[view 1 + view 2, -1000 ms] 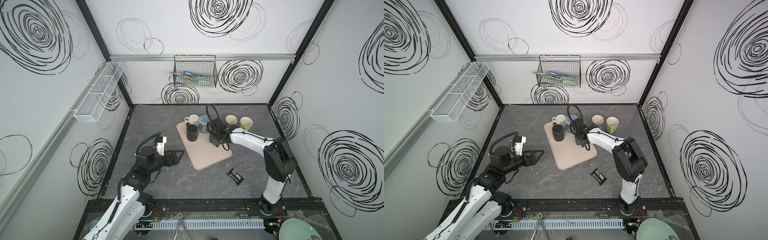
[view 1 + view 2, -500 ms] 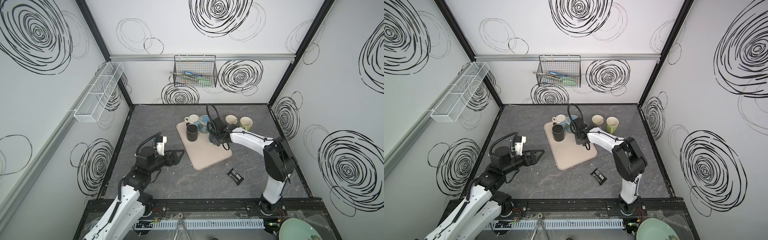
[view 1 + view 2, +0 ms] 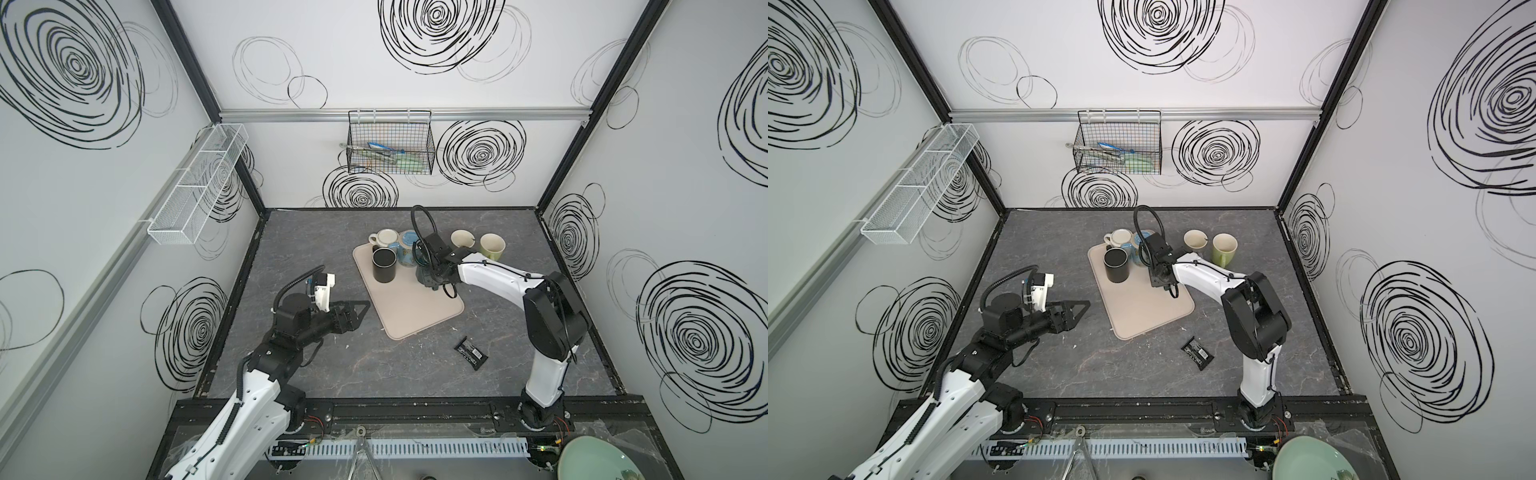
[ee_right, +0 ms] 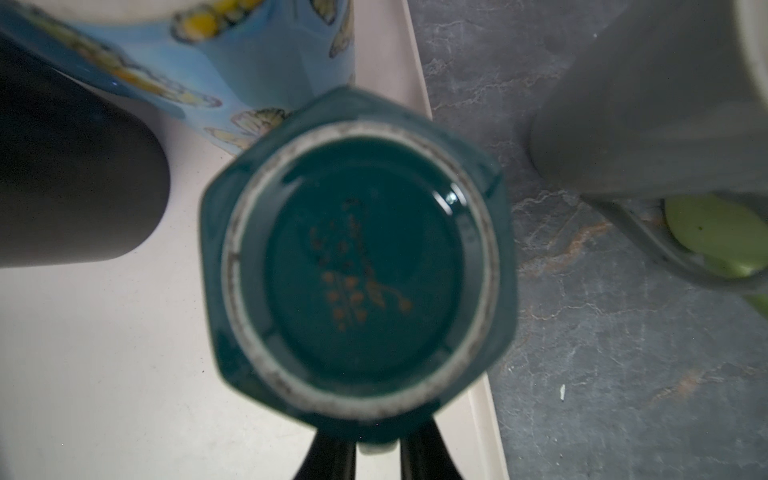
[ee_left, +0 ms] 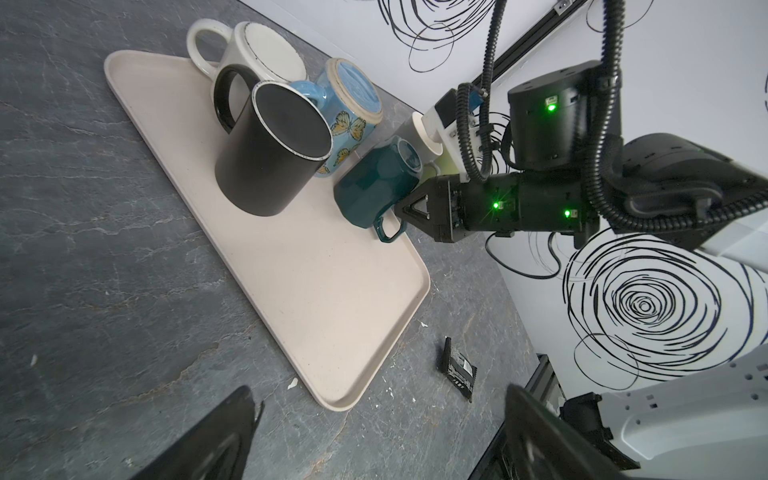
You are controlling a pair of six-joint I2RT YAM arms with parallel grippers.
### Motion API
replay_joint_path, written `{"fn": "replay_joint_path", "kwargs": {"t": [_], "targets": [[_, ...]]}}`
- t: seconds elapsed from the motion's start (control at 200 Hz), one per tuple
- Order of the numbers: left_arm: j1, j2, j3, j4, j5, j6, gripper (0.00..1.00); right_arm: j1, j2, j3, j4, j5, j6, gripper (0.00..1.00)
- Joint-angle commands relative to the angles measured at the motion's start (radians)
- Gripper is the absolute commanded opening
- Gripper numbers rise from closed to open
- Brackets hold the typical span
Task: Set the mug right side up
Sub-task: 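Lower the right gripper onto the dark green mug's base and close it, then lift the dark green mug toward the left gripper while the left gripper approaches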
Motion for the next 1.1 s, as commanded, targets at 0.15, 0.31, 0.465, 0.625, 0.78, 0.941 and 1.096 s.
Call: {"fn": "replay_joint_path", "kwargs": {"t": [0.15, 0.31, 0.465, 0.625, 0.78, 0.941, 1.096], "targets": [[-0.008, 0.002, 0.000, 0.049, 0.006, 0.006, 0.96, -0.002, -0.004, -0.014, -0.002, 0.011, -0.002, 0.00], [-0.012, 0.007, -0.004, 0.051, 0.006, 0.002, 0.96, 0.005, -0.036, -0.054, 0.040, -0.021, -0.007, 0.00], [-0.016, 0.022, -0.001, 0.058, 0.008, -0.001, 0.96, 0.010, -0.082, -0.103, 0.105, -0.089, -0.005, 0.00], [-0.031, 0.043, 0.016, 0.057, -0.007, 0.005, 0.96, 0.022, -0.110, -0.154, 0.168, -0.122, 0.011, 0.00], [-0.056, 0.049, 0.031, 0.058, -0.042, 0.007, 0.96, 0.022, -0.131, -0.204, 0.229, -0.174, 0.034, 0.00], [-0.087, 0.079, 0.034, 0.092, -0.069, 0.001, 0.96, 0.025, -0.182, -0.261, 0.286, -0.224, 0.061, 0.00], [-0.105, 0.106, 0.057, 0.077, -0.077, 0.014, 0.96, 0.024, -0.249, -0.325, 0.351, -0.260, 0.088, 0.00]]}}
